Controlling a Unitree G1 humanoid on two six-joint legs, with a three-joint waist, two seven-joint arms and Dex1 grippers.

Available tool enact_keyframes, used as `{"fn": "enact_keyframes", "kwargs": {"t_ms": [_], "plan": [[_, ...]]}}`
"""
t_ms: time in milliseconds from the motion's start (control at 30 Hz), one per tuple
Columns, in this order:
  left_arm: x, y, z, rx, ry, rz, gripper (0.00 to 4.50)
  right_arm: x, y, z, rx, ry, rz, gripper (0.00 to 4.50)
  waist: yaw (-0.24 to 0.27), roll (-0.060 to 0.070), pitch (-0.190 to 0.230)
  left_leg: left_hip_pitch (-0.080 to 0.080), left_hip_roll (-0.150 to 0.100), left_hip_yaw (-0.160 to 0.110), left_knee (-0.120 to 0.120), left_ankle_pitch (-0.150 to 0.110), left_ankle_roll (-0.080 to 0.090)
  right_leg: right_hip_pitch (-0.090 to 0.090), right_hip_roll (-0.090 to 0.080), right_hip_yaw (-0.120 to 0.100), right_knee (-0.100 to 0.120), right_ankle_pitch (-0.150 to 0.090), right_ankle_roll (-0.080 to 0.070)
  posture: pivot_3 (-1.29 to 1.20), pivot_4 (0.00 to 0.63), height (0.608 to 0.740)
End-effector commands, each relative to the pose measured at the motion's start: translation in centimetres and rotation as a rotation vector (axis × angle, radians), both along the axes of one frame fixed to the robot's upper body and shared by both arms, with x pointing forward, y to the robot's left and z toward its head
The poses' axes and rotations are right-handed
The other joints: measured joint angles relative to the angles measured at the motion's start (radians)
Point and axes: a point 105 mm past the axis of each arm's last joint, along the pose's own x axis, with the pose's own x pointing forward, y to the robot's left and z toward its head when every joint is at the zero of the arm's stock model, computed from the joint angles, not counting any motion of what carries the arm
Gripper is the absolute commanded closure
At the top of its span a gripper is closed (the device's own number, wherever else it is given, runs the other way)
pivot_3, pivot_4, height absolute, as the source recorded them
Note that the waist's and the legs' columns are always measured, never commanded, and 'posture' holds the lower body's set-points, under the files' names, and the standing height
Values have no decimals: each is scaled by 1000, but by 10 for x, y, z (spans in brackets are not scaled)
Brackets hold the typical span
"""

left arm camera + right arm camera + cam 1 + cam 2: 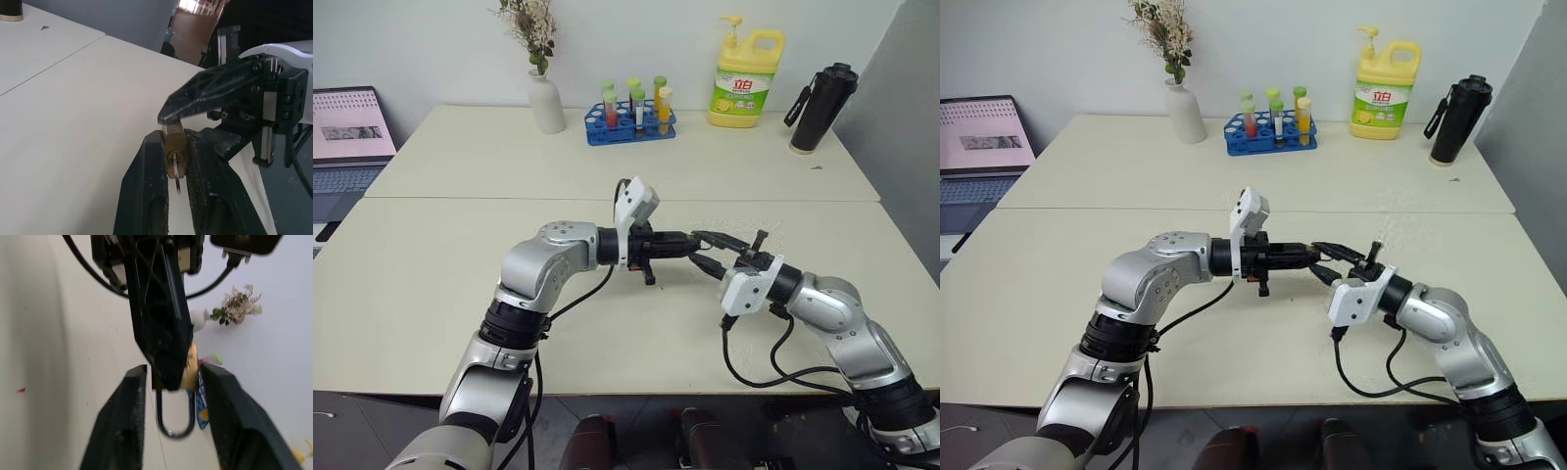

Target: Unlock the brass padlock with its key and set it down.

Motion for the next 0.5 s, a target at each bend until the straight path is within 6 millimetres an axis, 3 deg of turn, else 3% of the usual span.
{"fn": "enact_keyframes", "kwargs": {"t_ms": [33,100,300,500], "plan": [[1,7,9,-21,-39,-25,4330,-2,-26,10,21,84,-75,1549,0,0,0,0,0,0,0,0,0,0,0,0,0,0,0,0,150,740],[2,8,10,-37,-34,-36,4330,-14,-33,-2,-8,219,-55,861,1,0,0,0,0,0,0,0,0,0,0,0,0,0,0,0,150,740],[0,10,17,-90,-6,-89,4330,-48,-23,0,55,418,63,822,-3,0,0,0,0,0,0,0,0,0,1,-1,0,-1,2,0,150,740],[-7,12,22,-111,14,-157,4330,-54,-3,20,182,482,142,2930,-3,0,0,1,0,-1,0,0,0,1,1,-1,0,-2,3,0,150,740]]}}
